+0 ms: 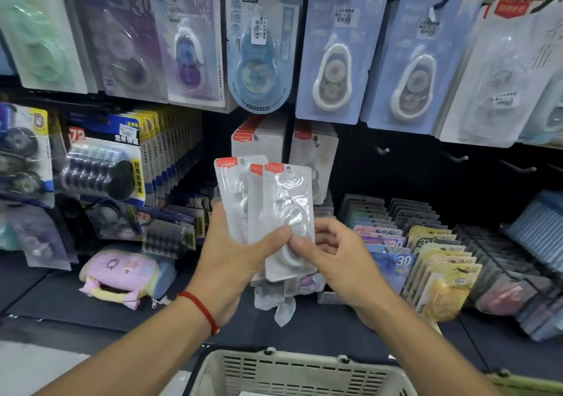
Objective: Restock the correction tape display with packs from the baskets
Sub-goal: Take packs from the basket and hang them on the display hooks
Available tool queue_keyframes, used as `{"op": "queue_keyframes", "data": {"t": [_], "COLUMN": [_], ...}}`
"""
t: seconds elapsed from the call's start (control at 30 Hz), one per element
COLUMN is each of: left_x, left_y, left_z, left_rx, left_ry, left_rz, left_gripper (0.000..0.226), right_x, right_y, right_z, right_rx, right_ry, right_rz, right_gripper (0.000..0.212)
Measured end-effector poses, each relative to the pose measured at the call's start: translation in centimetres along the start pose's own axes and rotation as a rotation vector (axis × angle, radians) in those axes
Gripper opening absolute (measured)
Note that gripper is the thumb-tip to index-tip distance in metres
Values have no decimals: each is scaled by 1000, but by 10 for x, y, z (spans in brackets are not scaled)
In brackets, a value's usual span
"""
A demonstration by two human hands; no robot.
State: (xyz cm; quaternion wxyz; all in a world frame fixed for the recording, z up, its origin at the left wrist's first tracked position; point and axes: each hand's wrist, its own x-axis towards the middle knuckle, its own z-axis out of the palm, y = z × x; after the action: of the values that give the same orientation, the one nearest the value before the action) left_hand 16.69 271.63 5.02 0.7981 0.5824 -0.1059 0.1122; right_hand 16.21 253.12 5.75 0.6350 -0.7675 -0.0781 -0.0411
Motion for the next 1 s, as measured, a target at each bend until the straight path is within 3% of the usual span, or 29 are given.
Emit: {"op": "queue_keyframes", "data": {"t": [0.13, 0.33, 0.73, 0.8, 0.87, 0.93, 1.0], "left_x": [4, 7, 10, 9, 8, 7, 6], "left_y": [3, 4, 9, 10, 10, 8, 6], "left_z": [-7, -14, -15, -14, -14, -13, -12], "left_rx": [-18, 202, 255, 272, 291, 291, 267], "left_ry": [-64, 133, 237, 228, 210, 172, 116], "left_rz": [0, 152, 230, 235, 234, 213, 161], "left_gripper": [78, 65, 61, 62, 63, 64, 66], "right_x": [-1, 5, 8, 10, 11, 8, 4], "right_y": [-4, -3, -9, -7, -1, 3, 3], "right_z": [-4, -15, -17, -17, -20, -19, -13], "right_rx": [100, 89, 211, 99, -308, -513, -363], "right_ry": [83, 267, 186, 184, 197, 174, 48], "right_rz": [-31, -147, -182, -69, 63, 49, -25], "right_gripper": [50, 23, 55, 73, 84, 67, 43]}}
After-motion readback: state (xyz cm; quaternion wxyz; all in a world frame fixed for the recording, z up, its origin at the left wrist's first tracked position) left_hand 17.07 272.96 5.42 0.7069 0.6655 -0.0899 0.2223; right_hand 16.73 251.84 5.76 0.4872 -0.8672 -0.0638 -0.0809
